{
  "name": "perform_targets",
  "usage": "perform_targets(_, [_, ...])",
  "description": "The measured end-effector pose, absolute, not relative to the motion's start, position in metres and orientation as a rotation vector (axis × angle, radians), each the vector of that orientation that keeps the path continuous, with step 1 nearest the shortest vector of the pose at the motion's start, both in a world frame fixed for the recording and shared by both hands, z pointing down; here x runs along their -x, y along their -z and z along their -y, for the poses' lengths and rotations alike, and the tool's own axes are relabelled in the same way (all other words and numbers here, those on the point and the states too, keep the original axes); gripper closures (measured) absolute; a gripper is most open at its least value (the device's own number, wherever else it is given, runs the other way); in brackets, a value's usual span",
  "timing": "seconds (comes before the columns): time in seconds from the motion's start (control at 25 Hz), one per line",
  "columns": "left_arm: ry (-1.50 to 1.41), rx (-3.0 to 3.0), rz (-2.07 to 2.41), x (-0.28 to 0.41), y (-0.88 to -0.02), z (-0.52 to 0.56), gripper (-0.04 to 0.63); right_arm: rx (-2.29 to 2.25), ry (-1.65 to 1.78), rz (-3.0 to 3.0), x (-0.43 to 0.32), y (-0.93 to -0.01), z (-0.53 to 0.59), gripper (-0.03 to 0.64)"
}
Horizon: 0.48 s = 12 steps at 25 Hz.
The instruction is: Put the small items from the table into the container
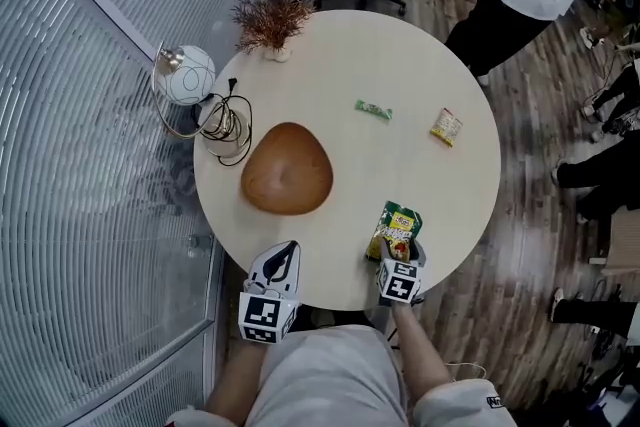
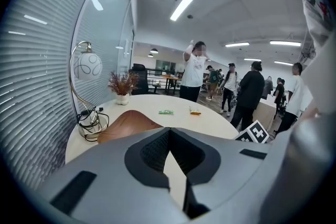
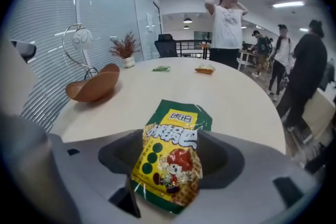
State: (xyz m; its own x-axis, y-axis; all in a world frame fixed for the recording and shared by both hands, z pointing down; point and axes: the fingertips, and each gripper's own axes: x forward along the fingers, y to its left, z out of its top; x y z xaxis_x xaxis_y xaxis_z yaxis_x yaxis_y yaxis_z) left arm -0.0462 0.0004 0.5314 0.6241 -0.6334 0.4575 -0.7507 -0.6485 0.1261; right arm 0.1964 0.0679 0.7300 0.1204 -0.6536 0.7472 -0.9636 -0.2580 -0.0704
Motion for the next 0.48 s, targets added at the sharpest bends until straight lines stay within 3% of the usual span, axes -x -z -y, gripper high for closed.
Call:
perform_targets(0.36, [-0.551, -2.515, 1.107, 0.064, -0.538, 0.01, 0.601, -1.833, -1.003, 1.471, -0.194, -0.748, -0.055, 0.306])
perform_targets(0.48, [-0.541, -2.52, 1.092, 0.065, -0.541, 0.012, 0.6, -1.772, -0.997, 1.48, -0.188, -0.748, -0.053, 0.372])
